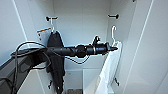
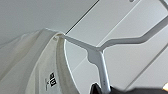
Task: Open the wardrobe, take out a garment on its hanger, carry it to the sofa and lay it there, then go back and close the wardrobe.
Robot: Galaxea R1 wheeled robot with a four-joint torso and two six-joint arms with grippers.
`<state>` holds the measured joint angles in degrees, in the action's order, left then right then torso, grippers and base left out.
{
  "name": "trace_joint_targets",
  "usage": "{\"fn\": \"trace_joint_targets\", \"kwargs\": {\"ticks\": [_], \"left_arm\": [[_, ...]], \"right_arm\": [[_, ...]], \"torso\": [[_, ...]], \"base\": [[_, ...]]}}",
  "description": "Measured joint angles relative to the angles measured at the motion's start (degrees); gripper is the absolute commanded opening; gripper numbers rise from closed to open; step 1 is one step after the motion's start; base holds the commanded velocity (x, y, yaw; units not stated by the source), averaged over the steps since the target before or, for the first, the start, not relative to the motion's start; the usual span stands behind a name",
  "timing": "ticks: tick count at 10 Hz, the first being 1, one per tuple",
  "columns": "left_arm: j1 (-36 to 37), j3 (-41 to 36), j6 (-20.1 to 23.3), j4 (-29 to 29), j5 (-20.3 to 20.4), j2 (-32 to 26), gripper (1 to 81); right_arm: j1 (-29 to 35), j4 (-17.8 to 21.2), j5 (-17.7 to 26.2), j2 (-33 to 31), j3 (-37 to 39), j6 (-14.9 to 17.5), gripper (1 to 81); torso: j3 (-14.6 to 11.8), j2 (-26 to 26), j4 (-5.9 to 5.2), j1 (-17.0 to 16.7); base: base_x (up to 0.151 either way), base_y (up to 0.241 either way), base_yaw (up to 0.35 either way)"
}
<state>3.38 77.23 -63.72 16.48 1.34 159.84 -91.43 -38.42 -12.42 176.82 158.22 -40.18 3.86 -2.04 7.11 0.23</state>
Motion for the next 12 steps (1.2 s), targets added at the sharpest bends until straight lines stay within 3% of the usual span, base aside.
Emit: {"fn": "trace_joint_targets", "kwargs": {"ticks": [12], "left_arm": [[-3.45,-4.24,0.02,0.51,2.04,-4.47,1.0]], "right_arm": [[-0.18,0.00,0.00,0.00,0.02,0.00,81.1]], "torso": [[0.00,0.00,0.00,-0.02]], "base": [[-0.127,0.000,0.000]]}}
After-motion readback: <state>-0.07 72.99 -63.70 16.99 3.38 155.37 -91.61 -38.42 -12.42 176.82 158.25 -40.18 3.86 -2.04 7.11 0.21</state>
